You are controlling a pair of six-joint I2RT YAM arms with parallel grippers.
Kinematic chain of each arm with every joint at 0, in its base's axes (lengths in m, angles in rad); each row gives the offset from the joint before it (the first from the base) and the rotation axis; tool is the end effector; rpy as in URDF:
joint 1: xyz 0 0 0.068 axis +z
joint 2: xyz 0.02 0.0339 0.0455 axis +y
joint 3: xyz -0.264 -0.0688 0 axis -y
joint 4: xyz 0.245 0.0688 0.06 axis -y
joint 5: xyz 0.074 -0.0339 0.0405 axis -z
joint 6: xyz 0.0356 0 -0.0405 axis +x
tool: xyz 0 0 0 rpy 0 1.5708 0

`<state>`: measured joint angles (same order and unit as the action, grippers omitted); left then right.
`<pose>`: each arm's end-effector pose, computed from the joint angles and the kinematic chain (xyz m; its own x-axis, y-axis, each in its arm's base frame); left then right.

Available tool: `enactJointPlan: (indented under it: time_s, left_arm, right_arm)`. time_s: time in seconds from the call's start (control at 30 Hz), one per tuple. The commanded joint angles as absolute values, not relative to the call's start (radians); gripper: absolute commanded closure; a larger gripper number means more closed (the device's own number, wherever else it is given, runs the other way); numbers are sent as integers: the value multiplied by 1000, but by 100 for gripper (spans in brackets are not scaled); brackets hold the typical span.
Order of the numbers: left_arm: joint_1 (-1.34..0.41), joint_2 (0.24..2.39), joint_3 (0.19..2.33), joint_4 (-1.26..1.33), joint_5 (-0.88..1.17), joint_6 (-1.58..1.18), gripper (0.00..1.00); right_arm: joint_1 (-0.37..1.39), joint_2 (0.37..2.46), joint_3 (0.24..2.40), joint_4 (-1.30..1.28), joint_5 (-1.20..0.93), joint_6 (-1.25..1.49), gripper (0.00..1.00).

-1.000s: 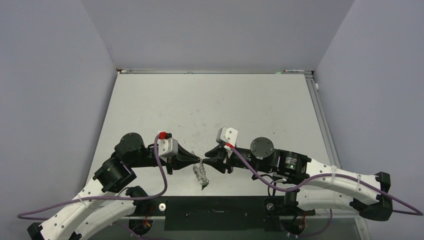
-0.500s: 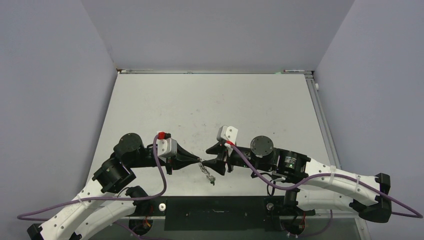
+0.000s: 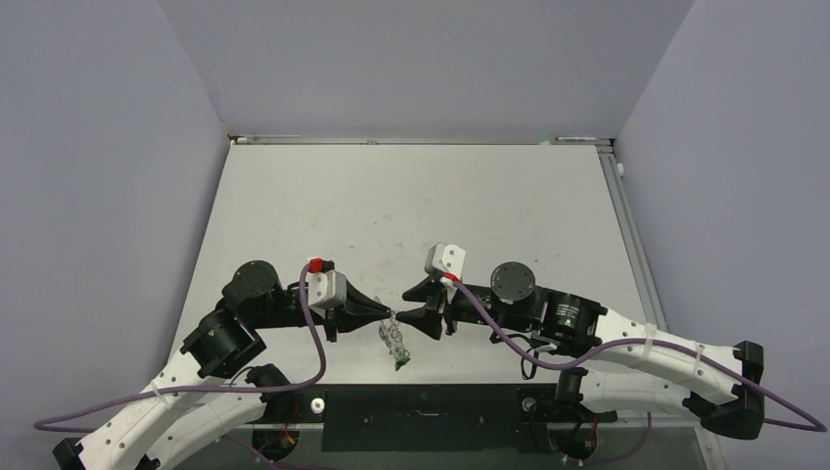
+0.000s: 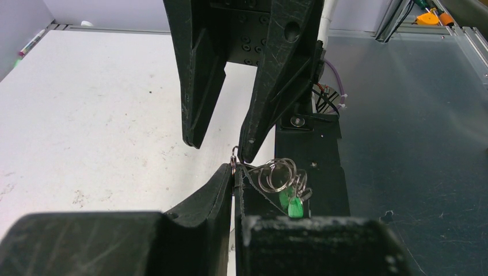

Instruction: Put the keys on the keyring

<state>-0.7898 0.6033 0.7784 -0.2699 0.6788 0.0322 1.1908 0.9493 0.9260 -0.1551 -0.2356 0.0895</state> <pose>0.0789 -0.1114 0.3554 -0.0346 0.0705 -0.9969 0.9944 0.1018 -0.0274 0.0737 0.2069 0.3631 -0.1539 -0.1510 -0.9765 -0.9784 0.1615 0.1292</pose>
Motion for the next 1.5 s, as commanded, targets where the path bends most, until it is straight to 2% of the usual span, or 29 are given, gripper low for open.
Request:
enactJointPlan:
  time_s: [0.0,0.13,0.3,0.37,0.63,1.2,1.27,1.4,1.47]
  left_arm:
    - [-784,595,785,-179,700,21,100]
    - [-784,595,785,-179,700,21,100]
    - [-782,595,785,-179,700,21,100]
    - [-782,595,785,-179,701,21,100]
    - [-781,583,784,-169,709,15,100]
    - [-735,522,737,-27,788,-93,100]
    - [-735,519,735,-24,788,-94,100]
    - [-731,515,733,-19,788,-97,100]
    - [-729,515,732,-16,791,-99,100]
  right_arm:
    - [1184,969,916,-85,-293,78,61]
    - [1184,973,916,-81,-323,72,62]
    - [1184,960,910,-73,-325,72,87]
    - [1184,953,906,-66,-331,72,94]
    - [1184,936,860,-12,-348,91,95]
    - [1183,961,752,272,-391,206,95]
    - [1183,962,752,276,-396,200,90]
    - [1183,948,774,217,-400,159,63]
    - [1183,929,788,170,-395,126,57]
